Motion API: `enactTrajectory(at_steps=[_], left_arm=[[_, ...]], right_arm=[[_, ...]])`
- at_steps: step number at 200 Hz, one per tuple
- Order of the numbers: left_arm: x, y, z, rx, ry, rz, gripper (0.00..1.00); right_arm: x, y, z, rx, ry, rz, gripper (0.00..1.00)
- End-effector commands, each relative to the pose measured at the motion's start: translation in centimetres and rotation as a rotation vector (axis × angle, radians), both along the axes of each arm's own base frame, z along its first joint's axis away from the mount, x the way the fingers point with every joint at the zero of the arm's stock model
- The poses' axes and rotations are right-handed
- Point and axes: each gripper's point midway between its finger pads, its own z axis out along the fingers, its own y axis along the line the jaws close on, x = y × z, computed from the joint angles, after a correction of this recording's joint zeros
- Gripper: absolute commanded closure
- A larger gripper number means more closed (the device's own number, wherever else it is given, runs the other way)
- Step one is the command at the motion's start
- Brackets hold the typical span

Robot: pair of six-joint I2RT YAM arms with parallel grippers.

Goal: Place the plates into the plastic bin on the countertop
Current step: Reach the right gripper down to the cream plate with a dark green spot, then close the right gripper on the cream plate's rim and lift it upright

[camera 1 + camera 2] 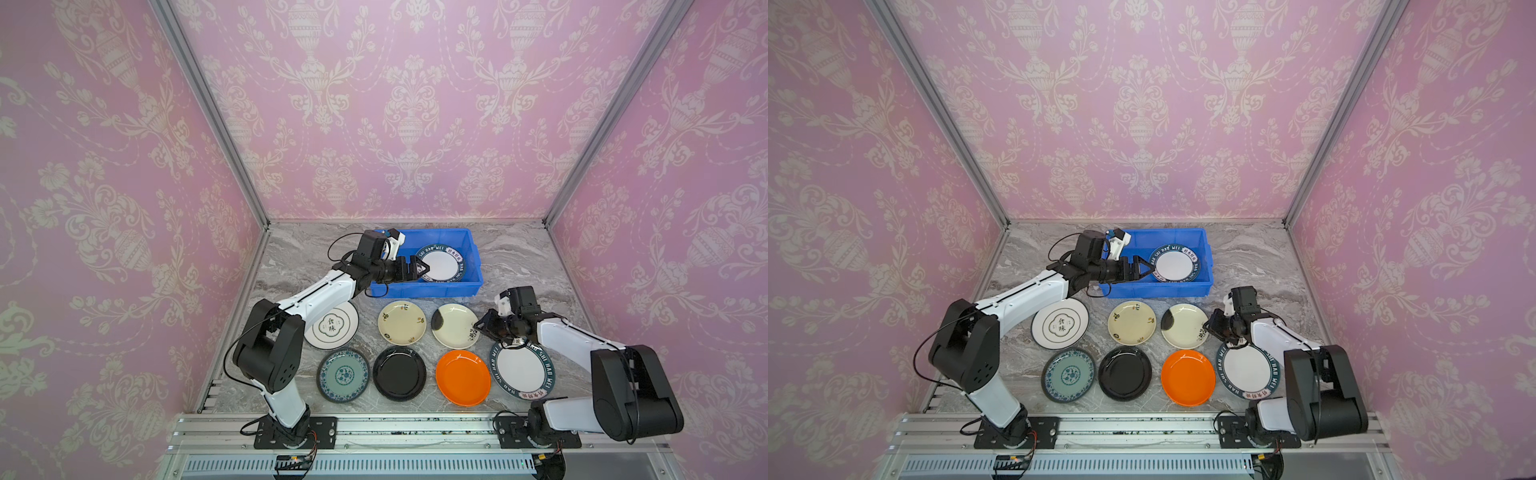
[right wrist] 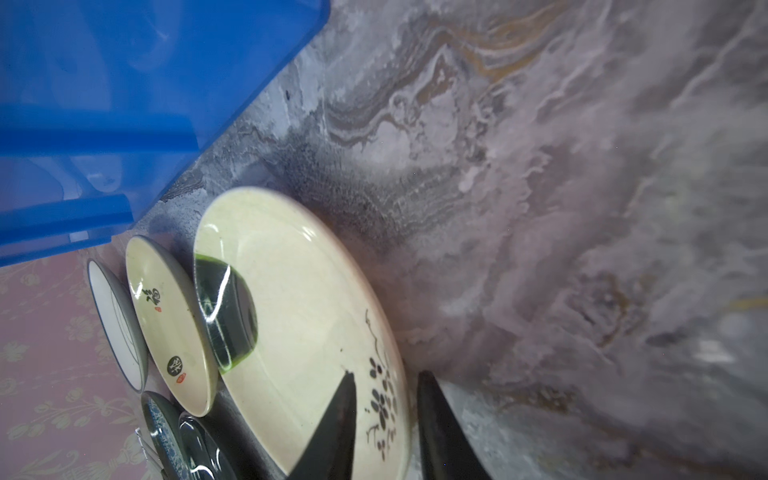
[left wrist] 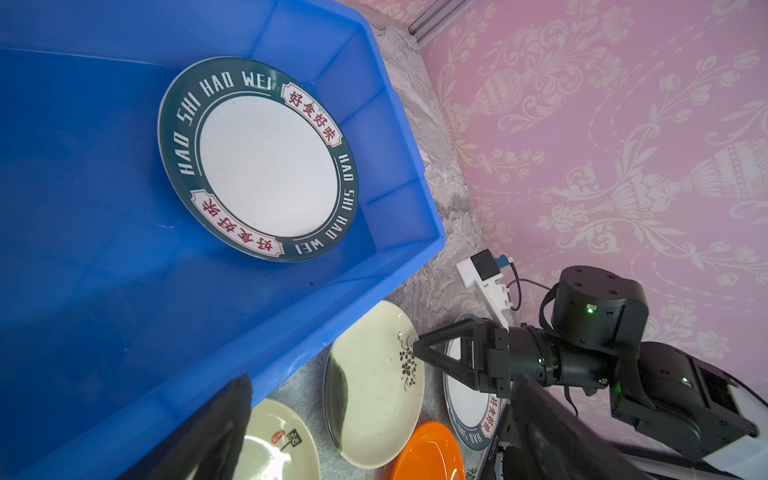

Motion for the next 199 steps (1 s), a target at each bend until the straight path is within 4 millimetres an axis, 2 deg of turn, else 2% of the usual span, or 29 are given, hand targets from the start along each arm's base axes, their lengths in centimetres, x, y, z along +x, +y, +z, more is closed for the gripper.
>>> enactTrajectory(at_steps=[1,71,112,141,181,199], left_arm=[[0.3,-0.5,0.1,-0.020,0.009,-0.008,0.01],[0.3,-0.3,-0.5,-0.010,0.018,-0.004,0.02],[0.3,-0.1,-0.8,-0.004,0.025,0.003,0.02],[0.5,0.1,-0.9,-0.002,0.023,0.008,0.01],[1.3,1.0,-0.1,0.001,0.005,0.032,0.01],[1.8,1.6,0.5,-0.003,-0.007,0.049,0.02]], right_arm=[[-0.4,0.5,-0.7,0.025,0.020,-0.006,0.74],[-0.5,0.6,-1.5,0.037,0.035,-0.013,0.81],[-0.8,0.3,-1.4,0.018,0.035,-0.014,0.89],[-1.1,-0.1,-0.8,-0.006,0.028,-0.011,0.99],[-2.3,-1.8,1.7,-0.123,0.028,0.003,1.00],[-2.9,-2.8,4.8,-0.193,0.001,0.009,1.00]])
